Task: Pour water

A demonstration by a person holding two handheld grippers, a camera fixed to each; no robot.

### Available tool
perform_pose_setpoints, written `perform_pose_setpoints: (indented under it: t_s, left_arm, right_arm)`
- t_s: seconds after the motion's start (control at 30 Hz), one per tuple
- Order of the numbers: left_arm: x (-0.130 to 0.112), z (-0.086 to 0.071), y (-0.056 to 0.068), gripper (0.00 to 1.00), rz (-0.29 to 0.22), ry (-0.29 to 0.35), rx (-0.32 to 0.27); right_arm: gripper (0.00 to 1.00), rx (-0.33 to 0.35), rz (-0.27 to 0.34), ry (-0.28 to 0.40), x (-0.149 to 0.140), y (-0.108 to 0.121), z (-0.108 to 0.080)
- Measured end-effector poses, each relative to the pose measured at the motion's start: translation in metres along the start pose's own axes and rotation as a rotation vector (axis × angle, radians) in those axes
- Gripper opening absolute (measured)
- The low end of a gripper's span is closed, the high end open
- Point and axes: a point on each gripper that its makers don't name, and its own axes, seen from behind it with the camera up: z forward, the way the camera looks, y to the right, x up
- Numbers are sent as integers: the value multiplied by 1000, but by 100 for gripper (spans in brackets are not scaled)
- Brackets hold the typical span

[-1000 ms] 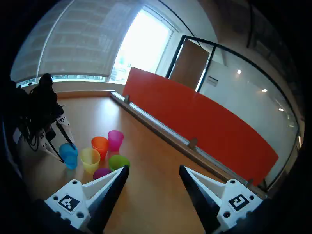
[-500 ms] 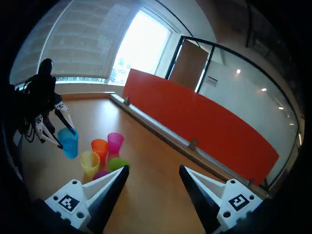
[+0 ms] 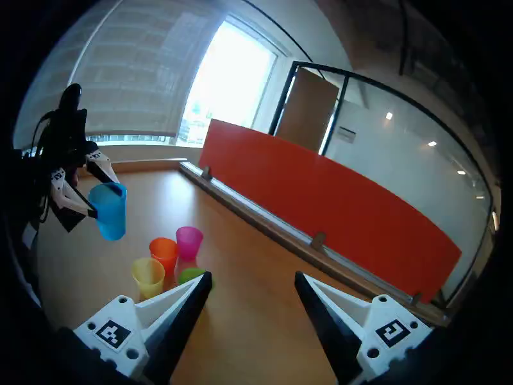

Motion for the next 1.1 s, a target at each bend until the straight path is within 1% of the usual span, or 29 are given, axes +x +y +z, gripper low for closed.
perform_pose_setpoints:
  t_s: [0.2, 0.4, 0.5, 0.77, 1.1]
  left_arm:
    - [24, -5, -7, 86, -16, 63, 19]
    - [38, -6, -13, 86, -23, 103, 24]
    - [44, -6, -15, 86, -17, 115, 34]
    - [60, -8, -13, 86, -25, 144, 25]
    - [63, -10, -16, 86, -18, 139, 37]
  right_arm:
    - [100, 5, 12, -1, -2, -1, 3]
    - [100, 13, 27, 1, -4, -3, 6]
    - [100, 20, 36, -3, -5, -5, 7]
    - [100, 43, 63, -18, -8, -8, 14]
    - [100, 84, 72, -42, -10, -18, 29]
